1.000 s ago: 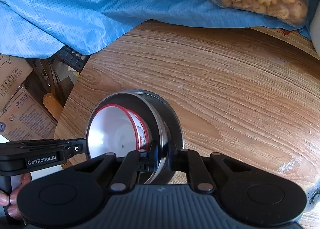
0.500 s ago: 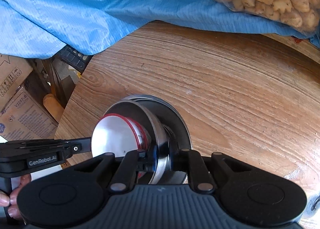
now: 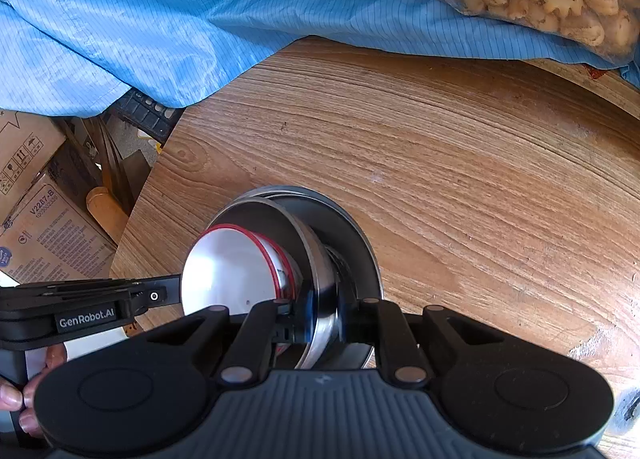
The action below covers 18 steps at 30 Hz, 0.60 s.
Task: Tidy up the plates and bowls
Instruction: 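Lower the steel bowl onto the plate stack and open both grippers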
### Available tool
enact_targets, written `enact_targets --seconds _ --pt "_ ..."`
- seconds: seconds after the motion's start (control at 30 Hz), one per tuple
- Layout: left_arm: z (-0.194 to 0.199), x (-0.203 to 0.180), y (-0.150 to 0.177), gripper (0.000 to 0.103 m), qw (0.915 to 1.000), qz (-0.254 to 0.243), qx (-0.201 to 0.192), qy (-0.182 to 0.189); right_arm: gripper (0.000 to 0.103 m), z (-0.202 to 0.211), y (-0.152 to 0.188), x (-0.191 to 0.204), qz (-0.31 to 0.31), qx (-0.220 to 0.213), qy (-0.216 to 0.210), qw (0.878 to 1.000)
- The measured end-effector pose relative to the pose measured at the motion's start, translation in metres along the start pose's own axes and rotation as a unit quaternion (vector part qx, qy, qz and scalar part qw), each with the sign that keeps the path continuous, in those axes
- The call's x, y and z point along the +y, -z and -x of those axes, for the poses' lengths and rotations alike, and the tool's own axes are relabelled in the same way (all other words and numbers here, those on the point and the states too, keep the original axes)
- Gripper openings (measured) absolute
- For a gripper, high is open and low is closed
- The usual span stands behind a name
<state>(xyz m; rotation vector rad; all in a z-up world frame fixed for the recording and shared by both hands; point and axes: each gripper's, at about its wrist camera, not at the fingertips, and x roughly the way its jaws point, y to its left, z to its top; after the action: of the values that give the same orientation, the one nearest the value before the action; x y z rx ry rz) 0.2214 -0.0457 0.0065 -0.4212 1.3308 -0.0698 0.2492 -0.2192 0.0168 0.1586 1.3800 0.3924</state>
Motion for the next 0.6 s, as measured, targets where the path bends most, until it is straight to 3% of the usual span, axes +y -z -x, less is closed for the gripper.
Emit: enact_targets --seconds 0.6 --pt "0.0060 0.0000 0.0058 0.000 0.9997 0.005 -0.018 0.015 0.017 0.0047 0.0047 -0.0058 -0.002 -0.002 0.004 1.000"
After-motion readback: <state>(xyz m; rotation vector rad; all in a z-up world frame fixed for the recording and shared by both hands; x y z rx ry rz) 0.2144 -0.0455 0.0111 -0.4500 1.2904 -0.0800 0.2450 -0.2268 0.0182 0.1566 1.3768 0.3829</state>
